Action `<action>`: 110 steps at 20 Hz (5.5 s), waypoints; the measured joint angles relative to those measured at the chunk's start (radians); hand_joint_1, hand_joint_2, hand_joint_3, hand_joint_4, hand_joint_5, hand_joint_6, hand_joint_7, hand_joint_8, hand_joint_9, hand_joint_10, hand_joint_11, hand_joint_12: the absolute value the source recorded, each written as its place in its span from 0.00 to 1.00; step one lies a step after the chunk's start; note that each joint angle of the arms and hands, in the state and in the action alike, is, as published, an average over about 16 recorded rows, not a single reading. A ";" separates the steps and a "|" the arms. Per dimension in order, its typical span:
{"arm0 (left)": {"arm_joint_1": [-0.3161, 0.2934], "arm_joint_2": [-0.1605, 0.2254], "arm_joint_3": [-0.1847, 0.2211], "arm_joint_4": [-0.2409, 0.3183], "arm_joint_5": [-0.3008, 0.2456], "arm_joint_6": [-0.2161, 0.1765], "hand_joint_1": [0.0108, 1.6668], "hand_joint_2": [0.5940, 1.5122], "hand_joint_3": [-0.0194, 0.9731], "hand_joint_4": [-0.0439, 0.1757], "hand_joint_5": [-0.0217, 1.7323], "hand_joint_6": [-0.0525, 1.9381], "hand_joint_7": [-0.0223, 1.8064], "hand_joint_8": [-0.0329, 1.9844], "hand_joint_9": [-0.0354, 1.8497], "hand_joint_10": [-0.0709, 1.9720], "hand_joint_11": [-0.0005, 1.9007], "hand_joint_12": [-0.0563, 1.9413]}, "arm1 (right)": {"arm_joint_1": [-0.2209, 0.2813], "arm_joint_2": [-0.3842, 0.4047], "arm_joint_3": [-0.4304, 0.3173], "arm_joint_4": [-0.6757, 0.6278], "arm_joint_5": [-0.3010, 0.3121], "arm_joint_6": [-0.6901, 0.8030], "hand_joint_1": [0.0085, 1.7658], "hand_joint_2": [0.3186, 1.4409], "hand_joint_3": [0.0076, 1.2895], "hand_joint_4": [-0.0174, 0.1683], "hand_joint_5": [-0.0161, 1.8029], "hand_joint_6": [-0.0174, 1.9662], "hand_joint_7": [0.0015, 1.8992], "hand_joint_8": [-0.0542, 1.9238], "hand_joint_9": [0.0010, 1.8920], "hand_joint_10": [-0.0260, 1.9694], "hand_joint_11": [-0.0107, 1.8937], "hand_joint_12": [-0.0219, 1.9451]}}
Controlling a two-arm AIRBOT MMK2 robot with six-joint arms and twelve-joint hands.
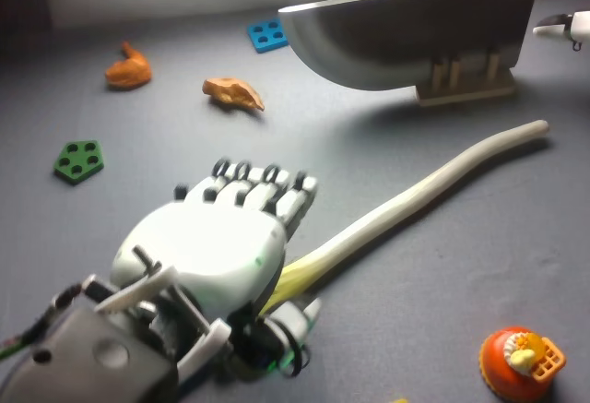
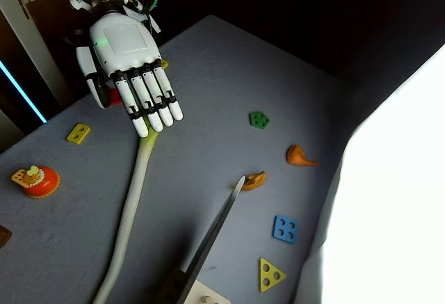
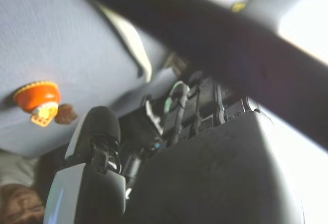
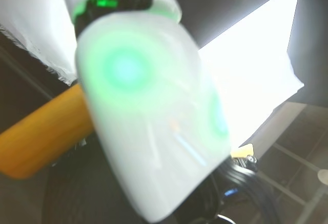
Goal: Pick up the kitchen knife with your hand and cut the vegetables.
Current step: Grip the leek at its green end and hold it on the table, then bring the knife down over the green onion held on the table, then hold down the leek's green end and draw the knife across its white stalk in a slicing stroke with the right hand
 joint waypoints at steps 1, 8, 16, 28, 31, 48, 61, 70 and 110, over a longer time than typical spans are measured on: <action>0.012 -0.008 0.000 0.004 -0.015 -0.012 0.28 0.85 0.03 0.24 0.03 0.03 0.02 0.01 0.03 0.04 0.01 0.08 | -0.001 -0.002 0.001 0.002 0.000 0.000 0.58 0.55 0.01 0.13 0.08 0.02 0.06 0.03 0.05 0.04 0.02 0.10; 0.079 -0.062 0.004 -0.009 -0.104 -0.047 0.34 0.87 0.03 0.22 0.03 0.03 0.02 0.01 0.03 0.04 0.01 0.04 | -0.005 -0.008 0.005 0.012 0.002 0.000 0.56 0.59 0.01 0.12 0.20 0.20 0.16 0.23 0.11 0.26 0.04 0.40; 0.109 -0.112 0.021 -0.032 -0.141 -0.024 0.31 0.89 0.03 0.24 0.03 0.03 0.02 0.01 0.03 0.04 0.01 0.07 | -0.005 -0.009 0.006 0.022 0.007 0.000 0.63 0.65 0.01 0.13 0.40 0.65 0.40 0.70 0.37 0.72 0.30 0.83; 0.133 -0.162 0.055 -0.005 -0.162 -0.046 0.25 0.93 0.03 0.28 0.03 0.03 0.02 0.01 0.03 0.04 0.01 0.04 | -0.005 -0.018 0.005 0.092 0.024 -0.064 0.80 0.58 0.13 0.78 0.67 0.98 0.71 0.97 0.77 0.94 0.78 0.96; 0.142 -0.168 0.060 0.009 -0.168 -0.061 0.26 0.92 0.03 0.28 0.04 0.03 0.03 0.01 0.03 0.04 0.01 0.04 | -0.005 -0.023 0.005 0.119 0.029 -0.094 0.83 0.53 0.23 0.95 0.70 0.98 0.73 0.96 0.78 0.93 0.80 0.95; 0.191 -0.184 0.046 0.042 -0.199 -0.093 0.12 0.88 0.04 0.25 0.03 0.03 0.02 0.01 0.03 0.04 0.01 0.03 | 0.008 -0.041 0.005 0.229 0.141 -0.197 0.88 0.37 0.58 0.98 0.72 0.96 0.76 0.94 0.81 0.92 0.82 0.94; 0.226 -0.195 0.042 0.052 -0.209 -0.106 0.01 0.85 0.04 0.23 0.02 0.03 0.02 0.01 0.03 0.04 0.01 0.03 | 0.088 0.133 -0.286 0.404 0.187 -0.451 0.87 0.38 0.54 0.98 0.74 0.96 0.78 0.93 0.82 0.91 0.82 0.93; 0.246 -0.207 0.046 0.064 -0.218 -0.120 0.00 0.84 0.04 0.23 0.02 0.02 0.01 0.01 0.02 0.03 0.01 0.03 | 0.141 0.325 -0.797 0.690 0.317 -0.940 0.84 0.36 0.60 0.76 0.71 0.96 0.78 0.92 0.82 0.91 0.82 0.93; 0.249 -0.208 0.051 0.064 -0.213 -0.118 0.06 0.91 0.04 0.22 0.01 0.02 0.01 0.01 0.03 0.03 0.01 0.03 | -0.085 0.216 -1.101 0.901 0.760 -1.306 0.82 0.34 0.66 0.80 0.71 0.97 0.79 0.92 0.82 0.90 0.82 0.93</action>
